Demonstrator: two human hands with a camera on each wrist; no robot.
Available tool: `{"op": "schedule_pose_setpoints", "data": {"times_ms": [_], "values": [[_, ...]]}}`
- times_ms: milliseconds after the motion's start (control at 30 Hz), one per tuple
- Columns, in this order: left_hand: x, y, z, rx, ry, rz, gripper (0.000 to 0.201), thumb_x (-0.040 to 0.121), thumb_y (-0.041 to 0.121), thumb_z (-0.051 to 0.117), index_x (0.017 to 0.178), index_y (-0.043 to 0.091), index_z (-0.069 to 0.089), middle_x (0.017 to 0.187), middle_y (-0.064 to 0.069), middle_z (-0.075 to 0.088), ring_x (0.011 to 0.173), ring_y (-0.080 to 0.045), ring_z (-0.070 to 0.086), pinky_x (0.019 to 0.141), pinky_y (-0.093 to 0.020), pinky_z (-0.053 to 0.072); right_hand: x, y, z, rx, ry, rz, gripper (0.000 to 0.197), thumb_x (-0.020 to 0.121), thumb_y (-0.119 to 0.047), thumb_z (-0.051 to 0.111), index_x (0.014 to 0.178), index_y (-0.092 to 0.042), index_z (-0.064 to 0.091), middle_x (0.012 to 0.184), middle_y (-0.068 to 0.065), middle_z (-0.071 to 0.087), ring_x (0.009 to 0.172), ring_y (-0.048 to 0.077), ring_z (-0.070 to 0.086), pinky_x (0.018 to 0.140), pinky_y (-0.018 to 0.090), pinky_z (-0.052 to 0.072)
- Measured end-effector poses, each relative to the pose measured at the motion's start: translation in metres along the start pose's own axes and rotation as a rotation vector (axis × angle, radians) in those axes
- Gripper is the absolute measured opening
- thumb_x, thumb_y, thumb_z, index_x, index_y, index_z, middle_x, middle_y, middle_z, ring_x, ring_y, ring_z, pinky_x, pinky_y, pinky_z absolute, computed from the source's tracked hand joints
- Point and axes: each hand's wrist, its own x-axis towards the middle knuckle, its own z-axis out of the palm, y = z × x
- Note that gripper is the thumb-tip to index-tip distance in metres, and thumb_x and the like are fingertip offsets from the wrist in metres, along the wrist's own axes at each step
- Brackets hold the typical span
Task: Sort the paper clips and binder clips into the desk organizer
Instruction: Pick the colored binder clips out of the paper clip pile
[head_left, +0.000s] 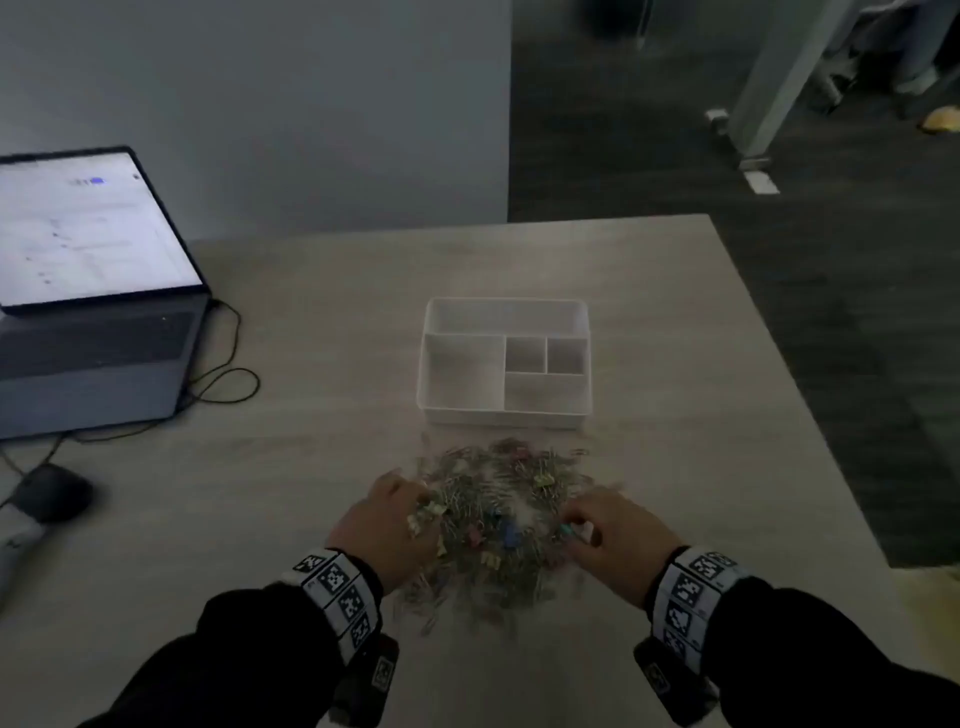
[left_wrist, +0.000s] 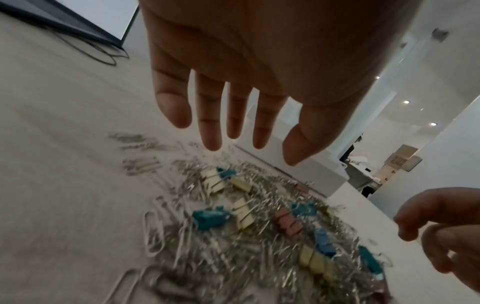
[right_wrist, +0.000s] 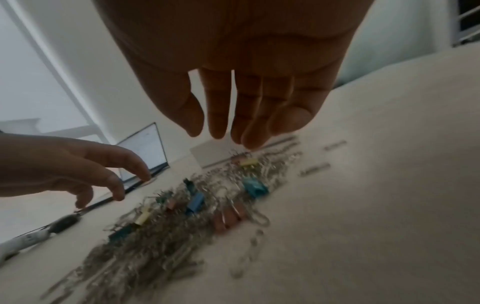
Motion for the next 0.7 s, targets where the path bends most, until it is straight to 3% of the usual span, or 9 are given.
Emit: {"op": "schedule_pose_setpoints", "data": {"times_ms": [133, 267, 367, 467, 600, 700], "values": [[0.012, -0.006, 0.014, 0.071, 0.014, -0.030, 0.046, 0.082, 0.043, 0.054, 0.127, 0.036, 0.046, 0.128, 0.005, 0.043, 0.107, -0.020, 0.053, 0.095, -0.035, 0.043, 0.009, 0.016, 0.017, 0.055, -0.007, 0.170, 0.037, 0.088, -0.035, 0.058, 0.125, -0.032, 0.050, 0.116, -0.008, 0.044, 0.078, 0.009, 0.056, 0.081, 0.027, 0.048], [0.022, -0.003, 0.018, 0.054, 0.031, 0.005, 0.038, 0.085, 0.033, 0.056, 0.122, 0.036, 0.049, 0.121, 0.005, 0.047, 0.098, -0.015, 0.055, 0.084, -0.028, 0.037, 0.021, 0.019, 0.025, 0.034, -0.026, 0.160, 0.041, 0.087, -0.026, 0.059, 0.128, -0.028, 0.051, 0.121, -0.003, 0.045, 0.094, 0.015, 0.054, 0.090, 0.029, 0.047], [0.029, -0.004, 0.016, 0.016, 0.026, 0.030, 0.029, 0.088, 0.030, 0.055, 0.117, 0.031, 0.056, 0.116, 0.005, 0.050, 0.103, -0.015, 0.053, 0.085, -0.025, 0.039, 0.027, 0.022, 0.029, 0.018, -0.019, 0.132, 0.031, 0.087, -0.023, 0.057, 0.117, -0.027, 0.059, 0.114, -0.006, 0.049, 0.102, 0.014, 0.053, 0.091, 0.026, 0.044], [0.035, -0.005, 0.014, 0.011, 0.030, 0.048, 0.019, 0.089, 0.030, 0.055, 0.108, 0.030, 0.058, 0.107, 0.006, 0.053, 0.096, -0.013, 0.053, 0.084, -0.027, 0.044, 0.030, 0.024, 0.031, 0.014, 0.005, 0.105, 0.020, 0.086, -0.020, 0.055, 0.103, -0.025, 0.063, 0.096, -0.009, 0.048, 0.092, 0.013, 0.053, 0.082, 0.023, 0.042], [0.037, -0.006, 0.011, -0.046, 0.063, 0.047, 0.010, 0.085, 0.028, 0.058, 0.094, 0.033, 0.061, 0.091, 0.012, 0.056, 0.083, -0.008, 0.055, 0.073, -0.022, 0.040, 0.029, 0.034, 0.024, 0.044, 0.136, 0.129, 0.007, 0.082, -0.020, 0.057, 0.085, -0.025, 0.062, 0.086, -0.007, 0.056, 0.078, 0.013, 0.053, 0.074, 0.031, 0.048], [0.036, -0.004, 0.007, -0.141, 0.091, 0.064, 0.011, 0.084, 0.021, 0.060, 0.085, 0.030, 0.067, 0.081, 0.014, 0.061, 0.076, -0.006, 0.056, 0.070, -0.019, 0.041, 0.026, 0.049, 0.011, 0.095, 0.267, 0.217, 0.011, 0.082, -0.017, 0.062, 0.081, -0.028, 0.061, 0.082, -0.008, 0.056, 0.072, 0.011, 0.053, 0.070, 0.026, 0.044]]}}
